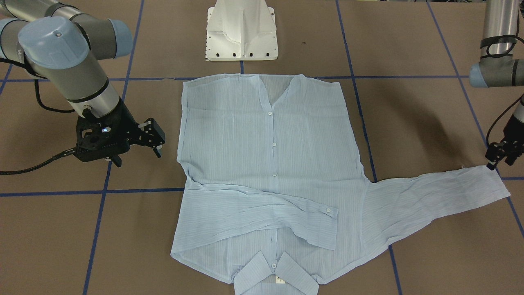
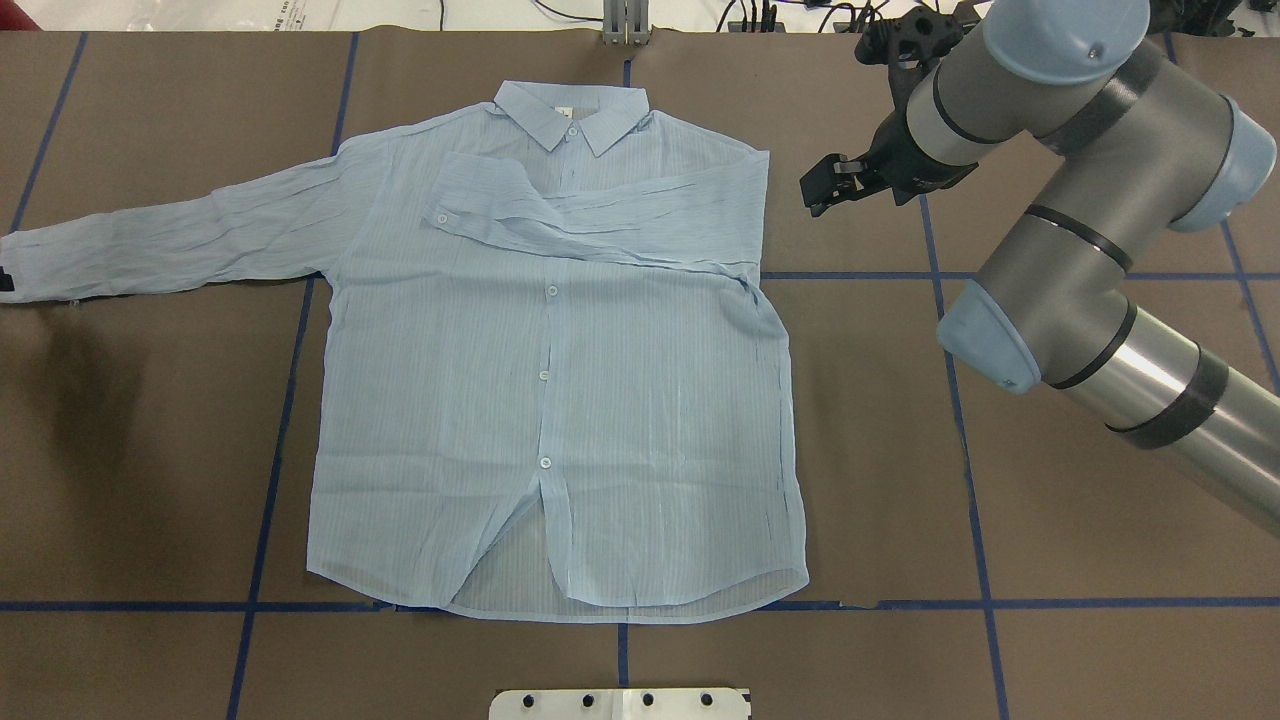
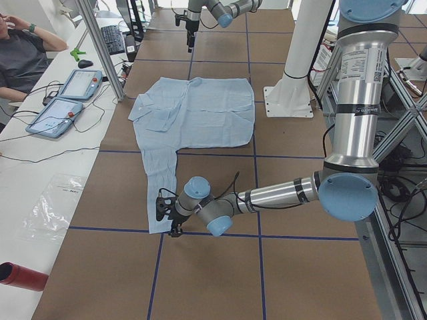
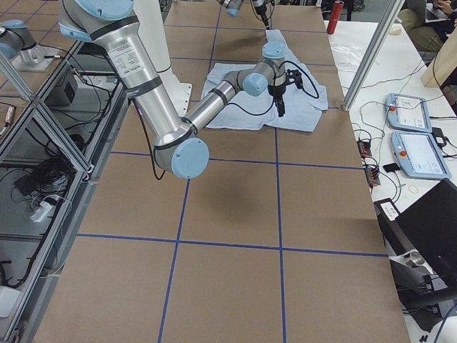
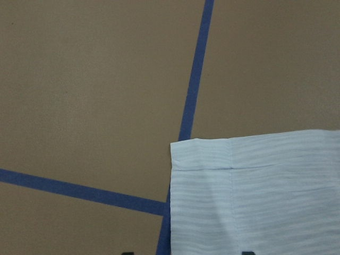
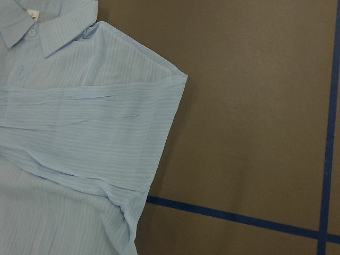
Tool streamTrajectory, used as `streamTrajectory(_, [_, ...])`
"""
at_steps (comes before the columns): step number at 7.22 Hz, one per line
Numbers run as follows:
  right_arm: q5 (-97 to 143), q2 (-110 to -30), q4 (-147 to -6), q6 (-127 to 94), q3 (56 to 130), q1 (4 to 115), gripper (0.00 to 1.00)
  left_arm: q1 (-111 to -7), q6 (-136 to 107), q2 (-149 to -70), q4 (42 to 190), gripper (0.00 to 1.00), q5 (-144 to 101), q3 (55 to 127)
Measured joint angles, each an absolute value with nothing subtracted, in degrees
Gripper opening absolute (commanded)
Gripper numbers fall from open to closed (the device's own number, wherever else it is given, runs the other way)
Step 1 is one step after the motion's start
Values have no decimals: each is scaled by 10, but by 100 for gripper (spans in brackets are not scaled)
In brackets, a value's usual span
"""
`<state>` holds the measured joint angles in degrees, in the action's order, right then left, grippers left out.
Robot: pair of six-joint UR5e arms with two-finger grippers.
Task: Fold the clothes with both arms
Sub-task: 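Open the right gripper and withdraw it away from the shirt, then reach the left gripper to the other sleeve cuff and grasp it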
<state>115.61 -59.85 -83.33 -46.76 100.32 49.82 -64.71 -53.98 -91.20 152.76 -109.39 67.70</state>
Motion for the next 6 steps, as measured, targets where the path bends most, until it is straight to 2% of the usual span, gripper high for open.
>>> streamTrajectory(1, [1156, -599, -833, -468, 1003, 498, 100, -642, -540, -914, 1528, 68, -1094, 673])
streamTrajectory(2, [1155, -599, -833, -468, 1004, 498, 100, -638, -540, -917, 1528, 58, -1093, 669])
streamTrajectory(5, [1155, -601, -834, -469, 1013, 498, 100, -629, -536, -920, 1528, 0, -1094, 667])
streamTrajectory(6, [1155, -603, -835, -469, 1017, 498, 100, -629, -535, -920, 1528, 0, -1095, 668])
